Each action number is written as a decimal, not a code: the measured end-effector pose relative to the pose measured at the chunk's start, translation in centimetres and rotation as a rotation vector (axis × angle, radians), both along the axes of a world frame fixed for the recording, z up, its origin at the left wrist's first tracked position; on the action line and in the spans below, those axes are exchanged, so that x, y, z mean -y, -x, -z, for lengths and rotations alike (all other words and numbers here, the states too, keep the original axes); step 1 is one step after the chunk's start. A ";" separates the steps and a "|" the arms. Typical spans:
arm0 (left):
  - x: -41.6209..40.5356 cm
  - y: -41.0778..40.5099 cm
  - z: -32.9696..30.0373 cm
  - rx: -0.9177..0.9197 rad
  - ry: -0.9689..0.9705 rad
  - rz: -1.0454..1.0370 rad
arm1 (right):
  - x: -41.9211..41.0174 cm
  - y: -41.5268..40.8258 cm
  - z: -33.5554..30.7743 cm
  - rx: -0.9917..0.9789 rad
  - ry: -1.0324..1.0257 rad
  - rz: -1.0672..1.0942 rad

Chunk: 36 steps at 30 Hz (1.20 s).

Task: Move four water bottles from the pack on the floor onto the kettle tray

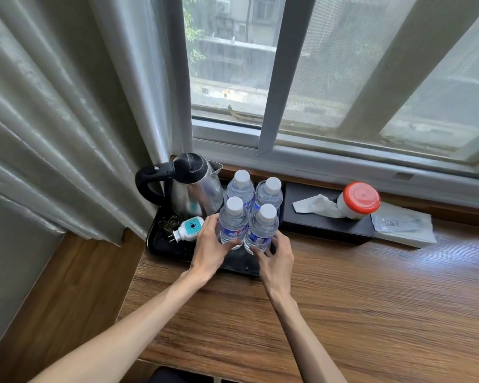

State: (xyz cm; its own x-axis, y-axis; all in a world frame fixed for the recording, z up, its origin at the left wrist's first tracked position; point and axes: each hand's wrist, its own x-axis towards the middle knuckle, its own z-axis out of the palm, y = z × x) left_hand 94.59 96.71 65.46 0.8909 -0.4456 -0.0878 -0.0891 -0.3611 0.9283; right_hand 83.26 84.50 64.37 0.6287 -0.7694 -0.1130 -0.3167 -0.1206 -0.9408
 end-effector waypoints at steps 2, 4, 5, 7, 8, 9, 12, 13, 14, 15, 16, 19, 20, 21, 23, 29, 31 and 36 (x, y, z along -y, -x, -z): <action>0.1 0.0 0.2 -0.001 0.001 -0.007 | 0.2 -0.2 -0.1 0.024 -0.020 0.000; 0.1 0.1 0.4 -0.008 0.012 -0.015 | 0.3 -0.4 -0.2 0.040 -0.035 0.005; 0.1 0.2 0.4 -0.007 0.015 -0.018 | 0.4 -0.4 -0.2 0.040 -0.034 0.006; 0.2 0.3 0.3 -0.002 0.012 -0.019 | 0.4 -0.4 0.0 0.032 -0.029 0.000; 0.2 0.3 0.3 0.001 0.009 -0.019 | 0.3 -0.3 0.0 0.032 -0.031 -0.005; 0.2 0.3 0.3 0.003 0.007 -0.021 | 0.3 -0.3 0.1 0.038 -0.035 -0.005; 0.2 0.1 0.4 0.007 -0.003 -0.015 | 0.1 -0.2 0.2 0.045 -0.029 -0.001; 0.2 0.0 0.4 0.008 -0.006 -0.008 | 0.1 -0.2 0.2 0.044 -0.024 -0.003; 0.2 -0.1 0.4 0.010 -0.011 0.000 | 0.0 -0.2 0.2 0.042 -0.022 -0.006; 0.2 -0.1 0.3 0.010 -0.014 0.004 | 0.0 -0.2 0.2 0.043 -0.022 -0.010; 0.2 -0.1 0.3 0.012 -0.015 0.004 | 0.0 -0.1 0.2 0.047 -0.026 -0.014; 0.1 0.2 0.4 0.021 -0.015 -0.005 | 0.0 -0.2 0.2 0.054 -0.042 -0.020; 0.1 0.3 0.4 0.026 -0.020 -0.006 | 0.1 -0.2 0.1 0.048 -0.044 -0.020; 0.1 0.3 0.4 0.029 -0.027 -0.008 | 0.1 -0.2 0.2 0.045 -0.042 -0.021; 0.1 0.5 0.3 0.041 -0.043 -0.011 | 0.2 -0.2 0.2 0.035 -0.026 -0.024; 0.0 0.6 -0.6 0.104 -0.096 -0.006 | 0.1 -0.3 0.2 0.016 -0.008 -0.030; 0.0 0.6 -0.8 0.103 -0.104 0.000 | 0.0 -0.2 0.1 0.010 0.000 -0.032; 0.0 0.5 -1.8 0.083 -0.104 0.043 | 0.2 0.0 0.0 -0.033 0.033 -0.068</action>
State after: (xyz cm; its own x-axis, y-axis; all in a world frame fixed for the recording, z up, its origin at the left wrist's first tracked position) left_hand 94.11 96.72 67.23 0.8771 -0.4763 -0.0623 -0.1816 -0.4489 0.8749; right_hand 83.26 84.27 64.37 0.6761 -0.7285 -0.1102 -0.3376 -0.1735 -0.9252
